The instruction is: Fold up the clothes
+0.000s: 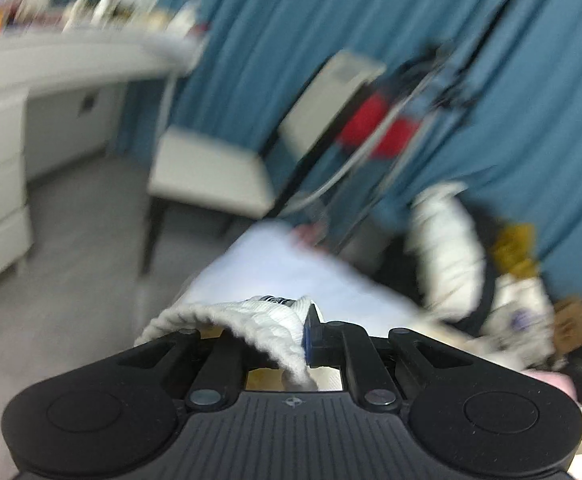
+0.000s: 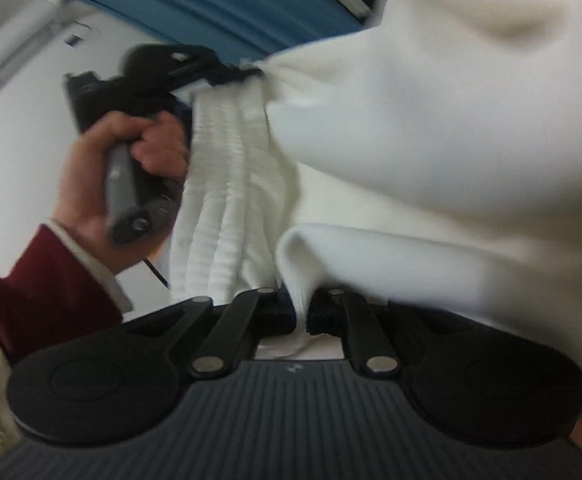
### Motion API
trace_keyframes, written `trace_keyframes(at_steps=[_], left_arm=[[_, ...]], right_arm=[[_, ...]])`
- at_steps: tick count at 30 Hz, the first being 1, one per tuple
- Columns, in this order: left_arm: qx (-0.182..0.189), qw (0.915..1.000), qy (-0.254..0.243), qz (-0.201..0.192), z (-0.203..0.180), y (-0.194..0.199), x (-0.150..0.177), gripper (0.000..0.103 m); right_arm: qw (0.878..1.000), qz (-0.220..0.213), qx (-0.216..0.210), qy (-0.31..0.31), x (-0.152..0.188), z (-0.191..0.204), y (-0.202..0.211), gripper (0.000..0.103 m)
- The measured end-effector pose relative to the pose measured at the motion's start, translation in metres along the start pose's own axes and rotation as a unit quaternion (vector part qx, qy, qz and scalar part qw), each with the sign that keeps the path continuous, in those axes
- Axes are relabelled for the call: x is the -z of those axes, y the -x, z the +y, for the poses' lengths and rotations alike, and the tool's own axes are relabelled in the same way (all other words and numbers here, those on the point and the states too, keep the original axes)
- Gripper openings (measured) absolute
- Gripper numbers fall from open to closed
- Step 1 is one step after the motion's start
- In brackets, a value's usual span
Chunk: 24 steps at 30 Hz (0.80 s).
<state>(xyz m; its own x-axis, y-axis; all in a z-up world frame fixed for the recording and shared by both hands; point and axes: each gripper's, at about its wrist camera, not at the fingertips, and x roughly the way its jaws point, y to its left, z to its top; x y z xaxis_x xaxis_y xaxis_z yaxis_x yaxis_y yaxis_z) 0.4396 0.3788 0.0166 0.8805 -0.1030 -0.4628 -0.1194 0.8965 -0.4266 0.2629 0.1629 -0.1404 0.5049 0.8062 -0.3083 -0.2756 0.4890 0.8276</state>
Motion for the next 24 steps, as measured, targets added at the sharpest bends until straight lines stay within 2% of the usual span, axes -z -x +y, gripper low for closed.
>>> trace_keyframes(at_steps=[5,9,10,11,12,13,14,15,16,17,18,23,24], left_arm=[[-0.013,0.9993,-0.005,0.034,0.03,-0.024,0.016,0.012],[-0.024,0.9978,-0.009,0.062,0.053,-0.044,0.028,0.025],[-0.027,0.9972,-0.01,0.069,0.059,-0.049,0.031,0.031],[-0.03,0.9967,-0.011,0.074,0.064,-0.052,0.034,0.037],[-0.04,0.997,-0.02,0.063,0.058,-0.04,0.033,0.049],[-0.045,0.9971,-0.03,0.053,0.056,-0.024,0.035,0.051],[-0.051,0.997,-0.039,0.042,0.054,-0.006,0.038,0.052],[-0.059,0.9968,-0.046,0.03,0.049,0.022,0.041,0.059],[-0.067,0.9963,-0.052,0.017,0.044,0.05,0.045,0.073],[-0.077,0.9955,-0.056,0.001,0.039,0.079,0.048,0.078],[-0.084,0.9946,-0.059,-0.013,0.035,0.1,0.052,0.084],[-0.088,0.992,-0.084,-0.033,0.0,0.183,0.084,0.084],[-0.082,0.9921,-0.089,-0.031,-0.01,0.198,0.093,0.084]], right_arm=[[0.999,0.022,0.001,0.028,-0.005,0.001,-0.003,0.008],[0.995,0.03,0.016,0.094,-0.003,0.021,0.014,0.011],[0.993,0.031,0.02,0.111,-0.002,0.026,0.019,0.017],[0.991,0.035,0.027,0.128,0.002,0.032,0.026,0.028],[0.988,0.039,0.035,0.146,0.006,0.039,0.032,0.034],[0.986,0.037,0.039,0.159,0.011,0.043,0.039,0.044],[0.984,0.031,0.043,0.17,0.016,0.048,0.048,0.059],[0.983,0.026,0.048,0.178,0.018,0.051,0.057,0.067],[0.981,0.022,0.053,0.186,0.02,0.054,0.066,0.081],[0.981,0.017,0.049,0.189,0.021,0.055,0.075,0.087],[0.98,0.015,0.047,0.195,0.022,0.057,0.085,0.086],[0.972,0.0,0.063,0.228,0.029,0.069,0.144,0.085],[0.97,-0.007,0.065,0.233,0.02,0.074,0.148,0.085]])
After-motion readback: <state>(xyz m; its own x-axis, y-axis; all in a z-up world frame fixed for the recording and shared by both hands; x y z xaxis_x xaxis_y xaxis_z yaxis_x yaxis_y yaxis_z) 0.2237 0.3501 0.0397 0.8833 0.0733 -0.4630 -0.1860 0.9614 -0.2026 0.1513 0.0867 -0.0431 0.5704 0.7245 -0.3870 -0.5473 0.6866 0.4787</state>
